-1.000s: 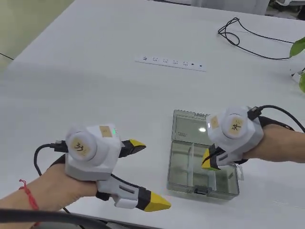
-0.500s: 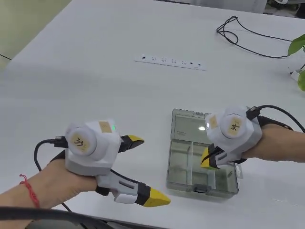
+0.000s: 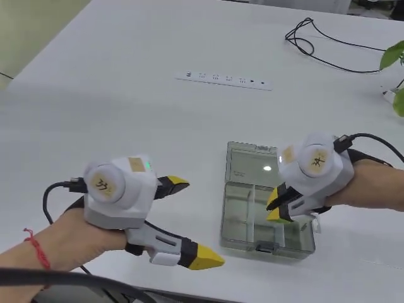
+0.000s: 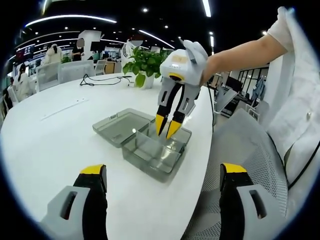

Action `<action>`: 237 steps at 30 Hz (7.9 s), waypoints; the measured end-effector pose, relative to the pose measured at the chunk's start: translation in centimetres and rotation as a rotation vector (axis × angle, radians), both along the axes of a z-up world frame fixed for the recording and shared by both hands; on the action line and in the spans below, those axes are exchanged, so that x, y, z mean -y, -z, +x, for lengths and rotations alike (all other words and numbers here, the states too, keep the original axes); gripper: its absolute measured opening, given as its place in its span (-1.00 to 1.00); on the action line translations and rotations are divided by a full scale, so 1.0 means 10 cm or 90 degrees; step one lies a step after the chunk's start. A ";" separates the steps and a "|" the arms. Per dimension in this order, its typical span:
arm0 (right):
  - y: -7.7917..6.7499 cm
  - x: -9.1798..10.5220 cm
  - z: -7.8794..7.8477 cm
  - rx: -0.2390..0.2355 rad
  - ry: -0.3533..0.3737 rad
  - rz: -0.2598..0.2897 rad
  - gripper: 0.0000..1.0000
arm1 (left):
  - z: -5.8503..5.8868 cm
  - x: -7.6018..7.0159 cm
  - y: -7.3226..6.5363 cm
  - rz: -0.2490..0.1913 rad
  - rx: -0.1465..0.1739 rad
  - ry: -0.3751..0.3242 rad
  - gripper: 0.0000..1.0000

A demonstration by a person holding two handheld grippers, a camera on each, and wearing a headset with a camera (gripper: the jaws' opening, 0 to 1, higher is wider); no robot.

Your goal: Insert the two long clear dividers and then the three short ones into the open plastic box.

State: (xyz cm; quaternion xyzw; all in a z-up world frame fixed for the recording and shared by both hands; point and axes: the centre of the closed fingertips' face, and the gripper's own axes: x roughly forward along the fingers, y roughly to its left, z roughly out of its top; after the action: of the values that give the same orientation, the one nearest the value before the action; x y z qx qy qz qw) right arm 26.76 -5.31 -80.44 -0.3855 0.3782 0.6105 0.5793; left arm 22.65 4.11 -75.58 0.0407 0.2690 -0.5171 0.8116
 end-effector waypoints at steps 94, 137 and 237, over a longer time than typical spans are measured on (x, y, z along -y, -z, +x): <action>0.37 1.85 -0.10 0.041 0.066 -0.128 -0.34 | 0.11 -0.06 -0.04 0.000 -0.008 0.014 1.00; -1.22 0.10 -0.25 0.242 0.001 0.043 -0.35 | 0.19 1.01 -0.73 -0.292 -0.308 -0.103 -0.27; -1.40 -0.06 -0.76 -0.143 -0.043 0.158 -0.95 | -0.29 1.02 -0.84 -0.181 0.028 0.179 -1.00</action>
State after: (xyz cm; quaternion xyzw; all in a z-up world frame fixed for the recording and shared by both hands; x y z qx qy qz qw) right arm 19.21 -4.73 -66.45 -0.2527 0.3495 0.7107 0.5557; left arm 19.72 -6.10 -67.14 -0.0262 0.1674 -0.6570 0.7346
